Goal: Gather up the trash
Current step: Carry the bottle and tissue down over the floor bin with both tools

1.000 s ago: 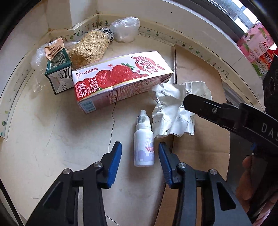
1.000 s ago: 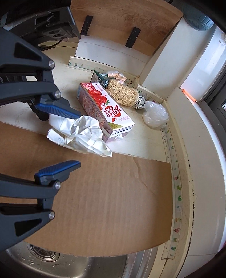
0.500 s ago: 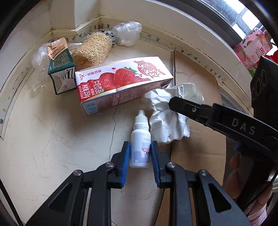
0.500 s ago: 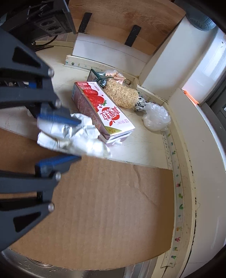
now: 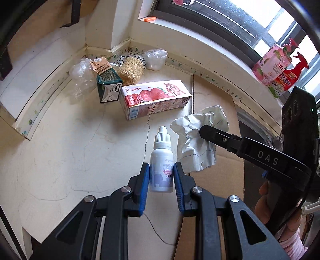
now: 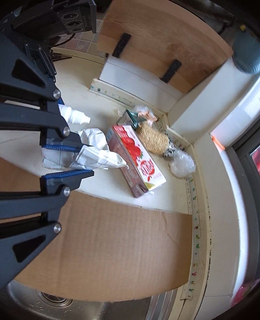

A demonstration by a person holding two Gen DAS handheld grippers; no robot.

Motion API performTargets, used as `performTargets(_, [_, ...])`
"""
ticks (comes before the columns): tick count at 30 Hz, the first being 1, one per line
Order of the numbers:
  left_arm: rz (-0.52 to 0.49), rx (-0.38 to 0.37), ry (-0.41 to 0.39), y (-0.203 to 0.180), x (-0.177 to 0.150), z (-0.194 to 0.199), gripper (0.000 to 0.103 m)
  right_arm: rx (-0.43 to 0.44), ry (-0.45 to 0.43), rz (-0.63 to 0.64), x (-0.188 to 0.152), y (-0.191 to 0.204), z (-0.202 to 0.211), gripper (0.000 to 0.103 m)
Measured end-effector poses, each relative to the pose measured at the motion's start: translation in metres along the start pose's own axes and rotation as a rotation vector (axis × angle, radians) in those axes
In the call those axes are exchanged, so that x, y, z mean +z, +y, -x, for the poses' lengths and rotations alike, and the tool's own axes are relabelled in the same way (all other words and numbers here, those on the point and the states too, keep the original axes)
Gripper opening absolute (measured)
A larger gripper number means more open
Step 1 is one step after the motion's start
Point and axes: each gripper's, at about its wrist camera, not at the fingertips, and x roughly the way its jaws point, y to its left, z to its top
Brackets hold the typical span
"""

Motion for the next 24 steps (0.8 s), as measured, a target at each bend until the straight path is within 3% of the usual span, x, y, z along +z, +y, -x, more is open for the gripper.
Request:
performTargets(6, [-0.028,-0.058,-0.040,0.008,-0.041,0.058,0.022,-0.019,-0.042,0.018,-0.045,0.041,0.043,0.017])
performTargets(13, [-0.117,-0.107,-0.060,0.018,-0.106,0.121,0.022,-0.044,-0.084,0.053,-0.125,0.099,0.087,0.016])
performTargets(19, [-0.166,-0.138,-0.068,0.044,-0.166,0.162,0.022,-0.080,-0.114,0.072,-0.195,0.138,0.108,0.017])
performTargets(24, [-0.186,-0.147,-0.041,0.070,-0.214,0.179,0.022,-0.108,-0.085,0.066,-0.257,0.160,0.106,0.017])
